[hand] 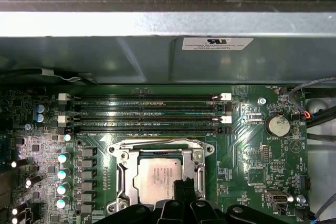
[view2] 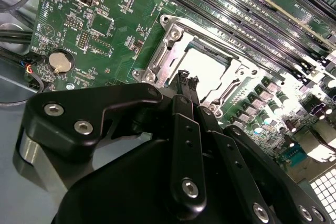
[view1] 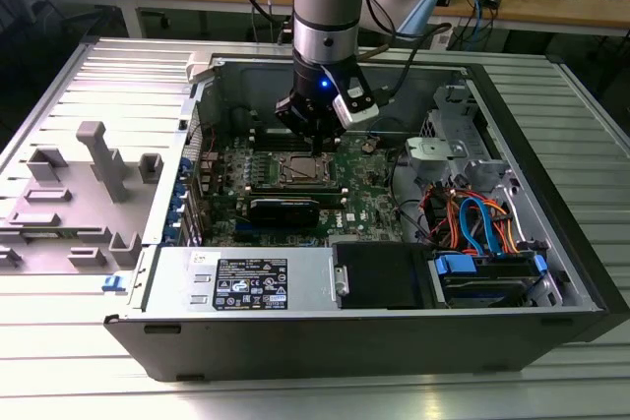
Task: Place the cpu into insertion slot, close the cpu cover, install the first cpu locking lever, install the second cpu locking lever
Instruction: 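Install the second cpu locking lever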
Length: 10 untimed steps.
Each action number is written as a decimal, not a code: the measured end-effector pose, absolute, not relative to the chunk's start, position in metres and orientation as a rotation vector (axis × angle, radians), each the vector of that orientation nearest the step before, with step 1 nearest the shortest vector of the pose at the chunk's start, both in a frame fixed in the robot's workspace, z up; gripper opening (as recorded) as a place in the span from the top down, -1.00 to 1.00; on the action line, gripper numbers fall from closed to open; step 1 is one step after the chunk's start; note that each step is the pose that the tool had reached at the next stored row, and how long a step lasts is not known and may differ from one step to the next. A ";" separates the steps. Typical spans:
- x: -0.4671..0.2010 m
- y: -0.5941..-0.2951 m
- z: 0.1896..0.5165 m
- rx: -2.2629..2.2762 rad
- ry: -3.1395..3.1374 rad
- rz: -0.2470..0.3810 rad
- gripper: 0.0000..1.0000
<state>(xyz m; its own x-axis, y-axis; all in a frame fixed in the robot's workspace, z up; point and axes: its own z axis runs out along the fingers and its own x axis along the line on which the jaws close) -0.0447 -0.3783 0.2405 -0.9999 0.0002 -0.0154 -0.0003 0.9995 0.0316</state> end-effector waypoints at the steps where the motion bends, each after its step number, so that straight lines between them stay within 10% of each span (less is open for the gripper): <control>1: -0.045 -0.378 0.241 0.000 3.126 0.049 0.79; 10: -0.045 -0.383 0.247 0.000 3.126 0.049 0.79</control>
<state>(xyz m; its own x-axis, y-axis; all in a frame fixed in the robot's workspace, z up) -0.0447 -0.3833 0.2473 -0.9999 0.0002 -0.0153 -0.0003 0.9995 0.0314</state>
